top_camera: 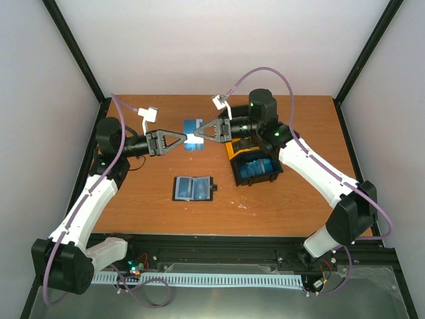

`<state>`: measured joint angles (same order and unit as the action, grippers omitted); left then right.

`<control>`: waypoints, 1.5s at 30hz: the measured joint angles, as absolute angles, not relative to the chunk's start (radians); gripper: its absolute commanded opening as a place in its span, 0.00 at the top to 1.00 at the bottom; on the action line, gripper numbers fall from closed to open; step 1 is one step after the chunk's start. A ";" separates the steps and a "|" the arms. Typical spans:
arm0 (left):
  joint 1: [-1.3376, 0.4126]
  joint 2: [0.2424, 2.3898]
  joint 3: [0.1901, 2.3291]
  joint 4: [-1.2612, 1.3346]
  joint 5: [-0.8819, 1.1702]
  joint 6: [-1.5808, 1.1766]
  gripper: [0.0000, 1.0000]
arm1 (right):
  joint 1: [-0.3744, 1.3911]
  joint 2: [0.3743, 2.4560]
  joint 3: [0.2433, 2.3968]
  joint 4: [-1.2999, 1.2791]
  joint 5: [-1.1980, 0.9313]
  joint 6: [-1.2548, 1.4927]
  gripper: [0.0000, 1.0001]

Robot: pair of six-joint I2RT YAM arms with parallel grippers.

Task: Put the credit cards into the card holder
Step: Adjust the credit card.

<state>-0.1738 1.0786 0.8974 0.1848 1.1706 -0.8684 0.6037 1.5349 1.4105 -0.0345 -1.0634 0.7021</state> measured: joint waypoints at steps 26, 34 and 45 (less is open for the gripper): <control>-0.180 1.124 0.876 0.243 1.252 -1.003 0.99 | 0.612 1.548 1.365 -0.093 -1.081 0.672 0.49; -0.175 1.124 0.870 0.004 1.116 -0.777 0.99 | 0.590 1.497 1.216 -0.170 -0.892 0.609 0.33; -0.174 1.248 0.749 -0.230 0.886 -0.567 1.00 | 0.672 1.544 1.133 -0.409 -0.438 0.545 0.33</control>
